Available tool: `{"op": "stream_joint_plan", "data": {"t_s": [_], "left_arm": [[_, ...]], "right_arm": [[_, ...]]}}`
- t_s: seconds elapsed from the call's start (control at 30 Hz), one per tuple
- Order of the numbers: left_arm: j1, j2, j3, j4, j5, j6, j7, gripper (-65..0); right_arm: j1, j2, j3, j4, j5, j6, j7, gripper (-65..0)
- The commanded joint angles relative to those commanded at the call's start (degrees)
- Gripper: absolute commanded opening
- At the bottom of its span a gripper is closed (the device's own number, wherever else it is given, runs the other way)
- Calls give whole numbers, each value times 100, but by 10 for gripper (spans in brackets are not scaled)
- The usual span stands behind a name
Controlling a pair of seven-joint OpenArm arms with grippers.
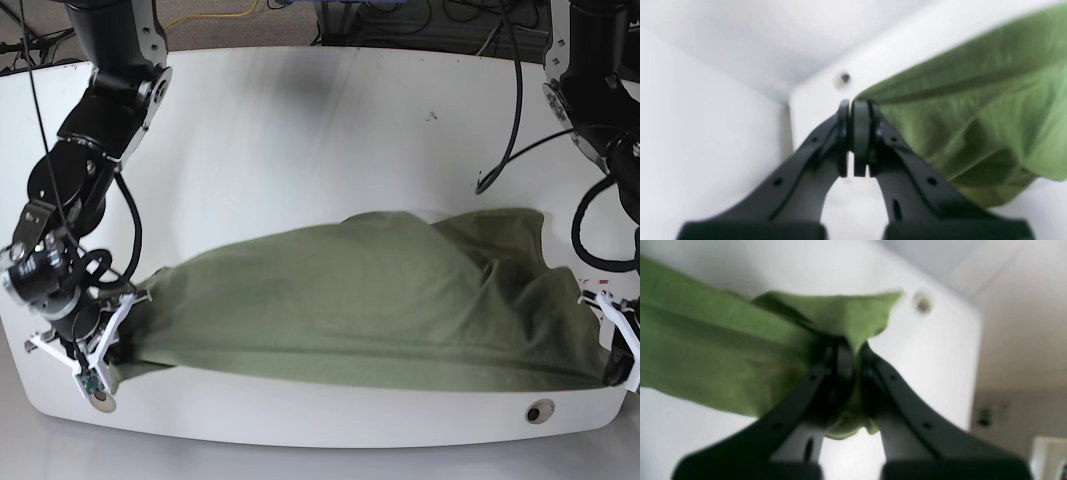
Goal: Fold the T-shirt properly
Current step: 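Lift the shirt with both grippers, swing it, and lay it flat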
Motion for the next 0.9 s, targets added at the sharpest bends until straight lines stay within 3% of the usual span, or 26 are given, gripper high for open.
{"op": "stream_joint_plan", "data": {"t_s": [0.2,0.57,0.77,0.9], "left_arm": [[-1143,-369,396,-70,9,0,0,-650],[-2892,-369,1090,-369,193,0,0,-650],[-2532,-369,1354,-387,290,0,0,-650],[-1785,-369,1327,-369,290,0,-9,-650]], "right_arm": [[1187,308,-615,-149,-9,0,-105,-636],[2875,800,-1389,-484,0,0,-114,-636],[2514,862,-1266,-167,-9,0,-378,-636],[1503,853,-870,308,0,0,-413,-636]]}}
